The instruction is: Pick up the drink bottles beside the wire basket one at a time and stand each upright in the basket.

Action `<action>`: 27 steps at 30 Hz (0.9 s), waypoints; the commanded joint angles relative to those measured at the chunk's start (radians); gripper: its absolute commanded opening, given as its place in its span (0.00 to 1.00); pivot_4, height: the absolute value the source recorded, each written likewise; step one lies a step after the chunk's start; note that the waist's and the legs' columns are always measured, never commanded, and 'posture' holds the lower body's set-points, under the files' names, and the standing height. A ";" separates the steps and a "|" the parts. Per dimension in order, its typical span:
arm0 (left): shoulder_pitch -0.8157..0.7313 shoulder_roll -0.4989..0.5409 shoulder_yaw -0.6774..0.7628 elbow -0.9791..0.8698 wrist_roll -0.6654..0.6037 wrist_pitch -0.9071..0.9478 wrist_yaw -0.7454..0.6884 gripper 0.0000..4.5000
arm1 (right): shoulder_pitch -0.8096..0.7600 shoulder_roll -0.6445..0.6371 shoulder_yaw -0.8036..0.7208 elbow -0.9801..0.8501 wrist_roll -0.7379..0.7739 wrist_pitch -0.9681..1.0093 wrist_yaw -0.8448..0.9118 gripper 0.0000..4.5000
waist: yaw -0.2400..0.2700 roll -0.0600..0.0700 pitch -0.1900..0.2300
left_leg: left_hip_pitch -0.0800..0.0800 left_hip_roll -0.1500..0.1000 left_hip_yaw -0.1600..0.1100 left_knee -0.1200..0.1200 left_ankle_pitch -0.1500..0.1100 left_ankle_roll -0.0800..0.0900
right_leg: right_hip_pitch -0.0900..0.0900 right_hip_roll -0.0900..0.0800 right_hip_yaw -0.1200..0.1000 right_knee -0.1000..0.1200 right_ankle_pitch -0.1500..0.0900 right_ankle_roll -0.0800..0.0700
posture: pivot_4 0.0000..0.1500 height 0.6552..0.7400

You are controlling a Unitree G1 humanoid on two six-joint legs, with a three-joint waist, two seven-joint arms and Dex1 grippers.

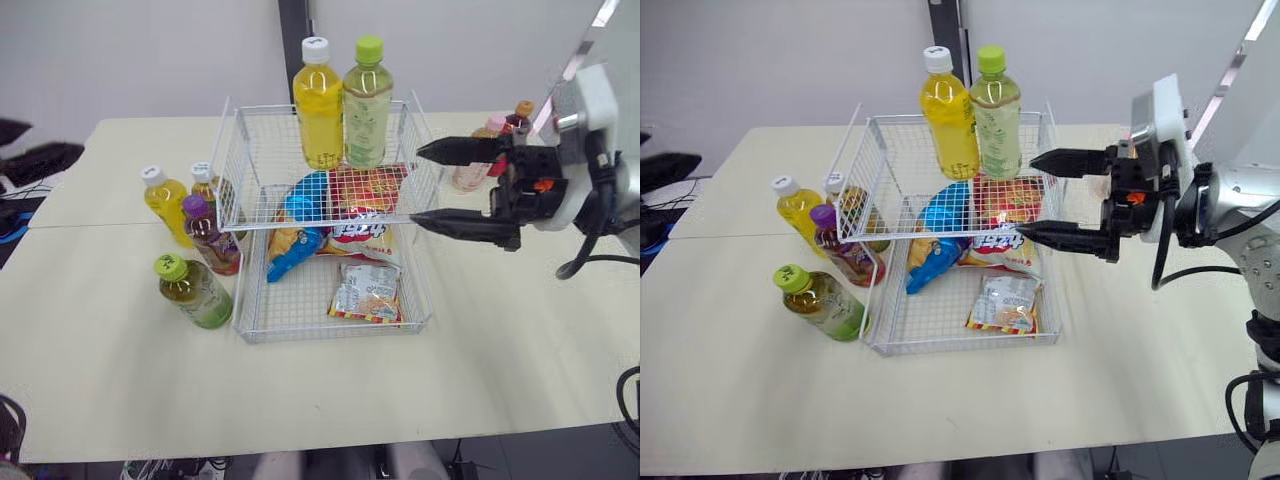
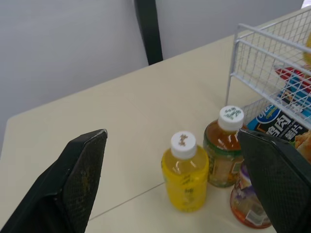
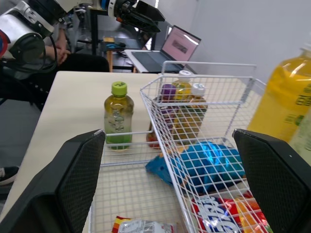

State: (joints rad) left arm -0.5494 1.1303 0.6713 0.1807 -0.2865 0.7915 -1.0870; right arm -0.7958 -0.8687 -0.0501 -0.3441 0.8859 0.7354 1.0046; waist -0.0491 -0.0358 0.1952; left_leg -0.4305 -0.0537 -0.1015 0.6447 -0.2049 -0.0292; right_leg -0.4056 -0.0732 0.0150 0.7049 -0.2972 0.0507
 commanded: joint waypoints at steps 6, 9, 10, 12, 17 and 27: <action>0.337 -0.218 0.203 -0.264 -0.063 -0.048 0.136 0.99 | -0.043 0.044 0.033 0.021 -0.072 -0.040 0.047 1.00 | 0.017 0.000 0.000 | 0.000 0.000 0.000 0.000 0.000 0.000 | 0.000 -0.002 0.000 -0.001 0.002 -0.002 | 1.00 1.00; 0.374 -0.293 0.191 -0.350 -0.101 -0.034 0.208 0.99 | -0.042 0.048 0.034 0.025 -0.093 -0.042 0.051 1.00 | 0.022 -0.001 -0.001 | 0.000 0.001 -0.001 0.000 0.000 0.000 | 0.001 -0.004 0.000 -0.003 0.003 -0.003 | 1.00 1.00; 0.377 -0.315 0.182 -0.375 -0.112 -0.028 0.235 0.99 | -0.041 0.050 0.033 0.023 -0.094 -0.041 0.051 1.00 | 0.023 -0.001 -0.001 | 0.000 0.001 -0.002 0.000 0.000 0.000 | 0.001 -0.004 0.000 -0.004 0.004 -0.004 | 1.00 1.00; 0.370 -0.342 0.174 -0.398 -0.131 -0.021 0.283 0.99 | -0.039 0.054 0.031 0.018 -0.095 -0.037 0.051 1.00 | 0.023 -0.001 -0.001 | 0.000 0.002 -0.002 0.000 0.000 0.000 | 0.002 -0.003 -0.001 -0.006 0.006 -0.004 | 1.00 1.00; 0.320 -0.376 0.109 -0.418 -0.149 -0.030 0.391 0.99 | -0.033 0.067 0.031 -0.008 -0.089 -0.019 0.036 1.00 | 0.021 -0.001 -0.001 | 0.000 0.008 0.002 0.000 0.000 0.000 | 0.001 0.002 -0.001 -0.008 0.009 -0.006 | 1.00 1.00; 0.064 -0.367 -0.119 -0.220 -0.104 -0.082 0.538 0.99 | -0.033 0.090 0.026 -0.020 -0.088 0.002 0.024 1.00 | 0.020 -0.001 -0.001 | 0.000 0.010 0.004 0.000 0.000 -0.001 | 0.001 0.008 -0.001 -0.007 0.011 -0.007 | 1.00 1.00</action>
State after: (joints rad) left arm -0.4614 0.7437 0.5800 -0.0570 -0.4095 0.7396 -0.5657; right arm -0.8096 -0.7781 0.0007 -0.3473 0.7903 0.7379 1.0389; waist -0.0292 -0.0368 0.1944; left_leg -0.4303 -0.0440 -0.0978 0.6447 -0.2047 -0.0300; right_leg -0.4049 -0.0647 0.0145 0.6974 -0.2866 0.0437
